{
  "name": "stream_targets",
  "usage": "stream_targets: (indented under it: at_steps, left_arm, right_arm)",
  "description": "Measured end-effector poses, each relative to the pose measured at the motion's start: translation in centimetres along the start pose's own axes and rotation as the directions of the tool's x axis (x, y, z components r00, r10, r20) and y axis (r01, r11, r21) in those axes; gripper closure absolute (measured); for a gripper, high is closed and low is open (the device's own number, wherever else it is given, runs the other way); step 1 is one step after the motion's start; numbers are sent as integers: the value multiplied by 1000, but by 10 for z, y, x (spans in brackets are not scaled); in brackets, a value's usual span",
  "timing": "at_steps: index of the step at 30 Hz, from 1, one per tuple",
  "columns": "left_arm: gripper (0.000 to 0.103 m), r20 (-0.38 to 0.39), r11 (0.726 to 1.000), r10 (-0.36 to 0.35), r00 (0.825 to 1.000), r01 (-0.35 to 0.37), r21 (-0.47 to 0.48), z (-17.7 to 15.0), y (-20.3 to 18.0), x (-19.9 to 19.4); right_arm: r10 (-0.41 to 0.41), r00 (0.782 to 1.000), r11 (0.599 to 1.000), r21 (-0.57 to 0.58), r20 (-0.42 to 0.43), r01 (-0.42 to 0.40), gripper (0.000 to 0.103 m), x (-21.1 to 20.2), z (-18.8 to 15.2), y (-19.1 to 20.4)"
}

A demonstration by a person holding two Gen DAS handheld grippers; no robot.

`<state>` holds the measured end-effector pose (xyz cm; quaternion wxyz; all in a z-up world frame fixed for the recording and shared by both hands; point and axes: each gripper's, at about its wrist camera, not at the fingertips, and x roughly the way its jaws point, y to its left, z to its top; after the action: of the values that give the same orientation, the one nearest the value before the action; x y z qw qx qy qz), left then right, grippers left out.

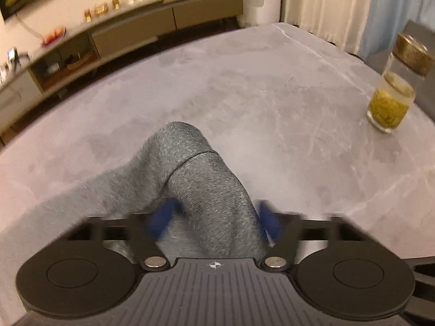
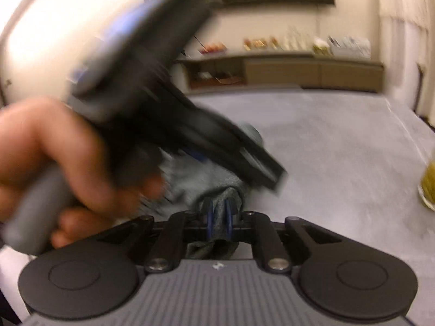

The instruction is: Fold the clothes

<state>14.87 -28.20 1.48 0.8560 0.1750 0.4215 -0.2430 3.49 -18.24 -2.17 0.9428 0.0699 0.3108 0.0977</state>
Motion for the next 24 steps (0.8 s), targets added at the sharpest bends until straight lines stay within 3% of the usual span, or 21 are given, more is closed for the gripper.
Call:
stream_targets:
  at_steps: [2, 6, 9, 14, 15, 18, 20, 23, 24]
  left_arm:
    - [82, 32, 1000, -12, 999, 12, -3, -4, 10, -10]
    - [85, 148, 984, -38, 988, 63, -169, -29, 80, -62]
    - [85, 217, 950, -20, 976, 86, -300, -55, 138, -99]
    - [85, 115, 886, 30, 993, 27, -464, -115, 209, -79]
    - [85, 112, 867, 23, 993, 36, -497, -124, 215, -72]
    - [78, 172, 818, -64, 983, 151, -555, -128, 212, -65]
    - [57, 200, 836, -106, 974, 196, -512, -113, 192, -64]
    - [29, 203, 904, -152, 967, 219, -368, -75, 141, -62]
    - [25, 188, 926, -167, 968, 219, -306, -62, 122, -59]
  right_arm:
    - [41, 999, 999, -5, 22, -41, 93, -1, 3, 6]
    - [150, 984, 987, 48, 99, -155, 85, -9, 12, 9]
    - [238, 962, 962, 104, 134, -252, 74, -11, 18, 5]
    - [238, 971, 966, 93, 23, -240, 72, 32, 21, 22]
    - [228, 974, 971, 80, -5, -227, 72, 43, 20, 28]
    - [196, 979, 980, 55, -58, -193, 72, 60, 19, 40]
    - [180, 980, 983, 44, -82, -177, 72, 68, 17, 45]
    - [172, 980, 985, 37, -98, -169, 72, 64, 11, 49]
    - [175, 979, 984, 38, -107, -172, 72, 62, 9, 49]
